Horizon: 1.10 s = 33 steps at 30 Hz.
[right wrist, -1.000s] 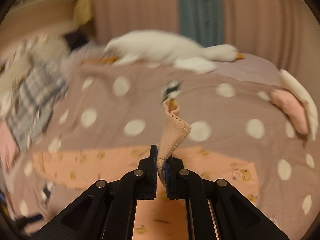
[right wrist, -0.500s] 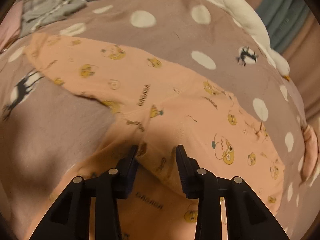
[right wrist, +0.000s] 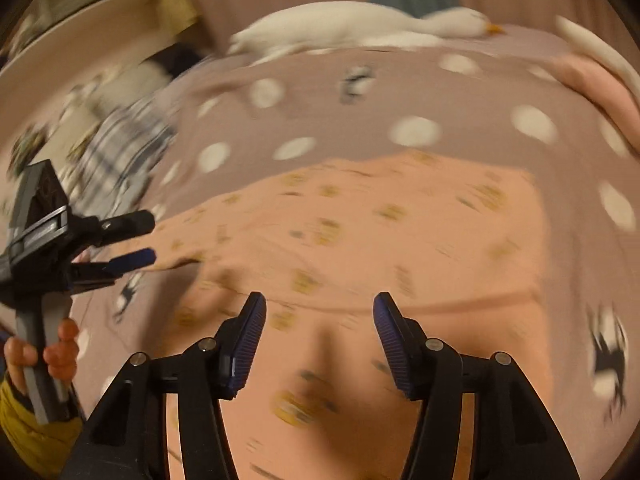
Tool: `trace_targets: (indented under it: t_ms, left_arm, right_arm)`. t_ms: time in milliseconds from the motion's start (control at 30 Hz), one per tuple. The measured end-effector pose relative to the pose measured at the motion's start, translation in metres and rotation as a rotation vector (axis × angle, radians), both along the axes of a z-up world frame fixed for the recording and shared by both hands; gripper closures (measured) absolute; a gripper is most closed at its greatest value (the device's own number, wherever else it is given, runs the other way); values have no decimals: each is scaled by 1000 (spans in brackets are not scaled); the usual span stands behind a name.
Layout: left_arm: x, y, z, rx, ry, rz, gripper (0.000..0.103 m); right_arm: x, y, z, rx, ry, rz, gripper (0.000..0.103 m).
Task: Fold small clothes
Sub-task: 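Grasp the cuff of the other sleeve with the left tool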
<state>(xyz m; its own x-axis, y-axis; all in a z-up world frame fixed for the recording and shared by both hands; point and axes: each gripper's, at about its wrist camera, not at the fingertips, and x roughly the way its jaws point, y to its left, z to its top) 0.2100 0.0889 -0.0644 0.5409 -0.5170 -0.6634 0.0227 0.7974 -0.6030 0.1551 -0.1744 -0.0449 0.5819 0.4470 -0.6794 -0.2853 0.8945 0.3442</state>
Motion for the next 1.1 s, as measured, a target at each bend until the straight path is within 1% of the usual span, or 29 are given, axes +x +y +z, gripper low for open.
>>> trace_targets:
  t_ms: [33, 67, 100, 267, 300, 333, 400, 467, 500, 533, 567, 600, 633, 700, 767, 900, 967, 1067, 1100]
  left_arm:
    - [9, -8, -7, -15, 15, -25, 58]
    - [14, -13, -13, -14, 28, -32, 65]
    - [20, -19, -20, -4, 43, -35, 70]
    - [31, -24, -52, 65, 121, 10, 70]
    - [31, -23, -58, 87, 139, 24, 74]
    - [31, -20, -63, 91, 149, 35, 83]
    - [30, -11, -66, 69, 154, 45, 87]
    - [26, 1, -65, 19, 162, 56, 86]
    - [23, 6, -63, 7, 161, 57, 81]
    - [17, 14, -58, -1, 149, 62, 70]
    - [10, 25, -53, 2, 132, 83, 61]
    - [6, 33, -49, 2, 120, 103, 45]
    - [-3, 50, -44, -12, 100, 139, 39]
    - [-14, 80, -40, -36, 84, 204, 39]
    - [-26, 122, -39, -57, 83, 298, 39]
    - [-51, 203, -46, -126, 78, 487, 39]
    - [-61, 234, -51, -152, 69, 559, 39]
    - [-67, 267, -60, -194, 65, 629, 39]
    - [-68, 278, -64, -219, 67, 643, 39]
  right_arm:
    - [-3, -9, -4, 30, 13, -21, 44]
    - [-7, -15, -7, 51, 22, -40, 44]
    - [-10, -20, -11, 65, 30, -52, 44]
    - [-20, -29, -15, 94, 45, -79, 44]
    - [-21, -33, -15, 97, 43, -81, 44]
    - [-21, -33, -15, 99, 41, -83, 44]
    - [-22, -32, -13, 95, 31, -87, 44]
    - [-22, -30, -12, 99, 28, -81, 44]
    - [-21, -26, -11, 99, 28, -78, 44]
    - [-22, -25, -11, 98, 26, -74, 44]
    - [-23, -22, -10, 95, 23, -68, 44]
    - [-25, -22, -11, 93, 20, -64, 44]
    - [-26, -20, -11, 91, 22, -58, 44]
    - [-28, -17, -12, 89, 31, -51, 44]
    - [-29, -14, -14, 88, 42, -50, 44]
    - [-32, -6, -16, 96, 59, -43, 44]
    - [-33, 1, -18, 87, 65, -33, 44]
    - [-32, 9, -20, 66, 72, -27, 44]
    - [-31, 12, -20, 61, 75, -24, 44]
